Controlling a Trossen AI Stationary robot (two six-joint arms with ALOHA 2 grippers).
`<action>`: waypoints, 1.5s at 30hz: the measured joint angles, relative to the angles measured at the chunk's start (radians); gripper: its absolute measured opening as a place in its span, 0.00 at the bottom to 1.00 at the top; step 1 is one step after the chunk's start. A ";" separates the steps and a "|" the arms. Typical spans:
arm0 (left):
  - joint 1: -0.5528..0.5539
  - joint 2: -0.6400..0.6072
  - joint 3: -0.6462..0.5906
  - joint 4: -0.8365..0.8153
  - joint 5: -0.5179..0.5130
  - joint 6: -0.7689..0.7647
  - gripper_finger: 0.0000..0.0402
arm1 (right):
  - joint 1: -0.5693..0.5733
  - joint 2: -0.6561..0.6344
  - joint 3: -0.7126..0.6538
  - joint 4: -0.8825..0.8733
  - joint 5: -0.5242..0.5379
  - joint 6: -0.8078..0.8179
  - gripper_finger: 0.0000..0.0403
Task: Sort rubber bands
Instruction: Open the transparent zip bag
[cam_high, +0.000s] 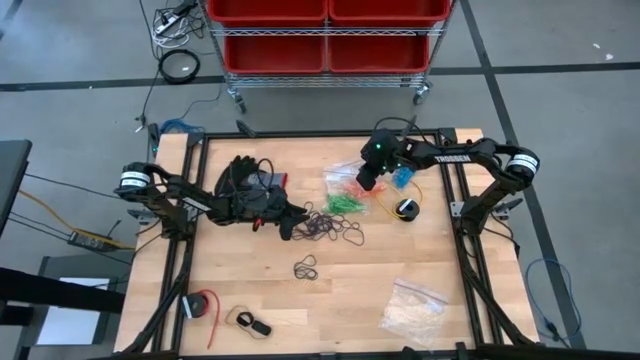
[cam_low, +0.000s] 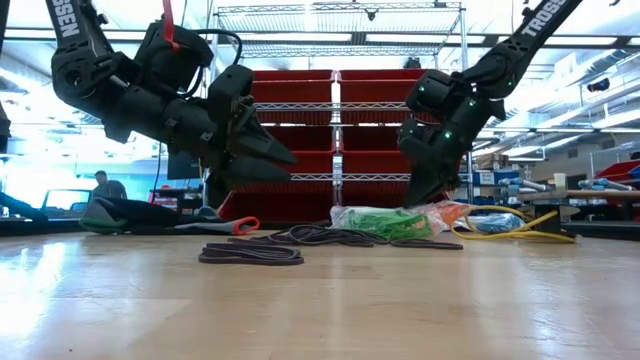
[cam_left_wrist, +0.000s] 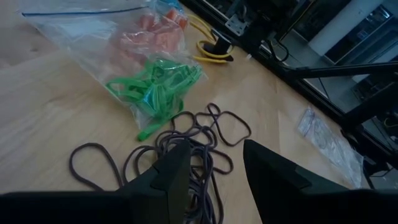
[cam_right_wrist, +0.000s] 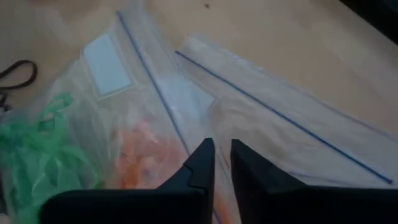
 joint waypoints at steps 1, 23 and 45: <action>0.000 0.000 0.000 0.000 0.000 0.001 0.39 | 0.000 0.000 0.000 0.000 -0.009 -0.003 0.07; 0.053 0.000 0.005 0.128 -0.026 0.034 0.39 | 0.202 -0.093 0.000 0.001 -0.045 0.043 0.00; 0.306 0.275 0.240 -0.070 0.149 -0.157 0.52 | 0.325 -0.255 0.000 -0.007 0.012 0.106 0.00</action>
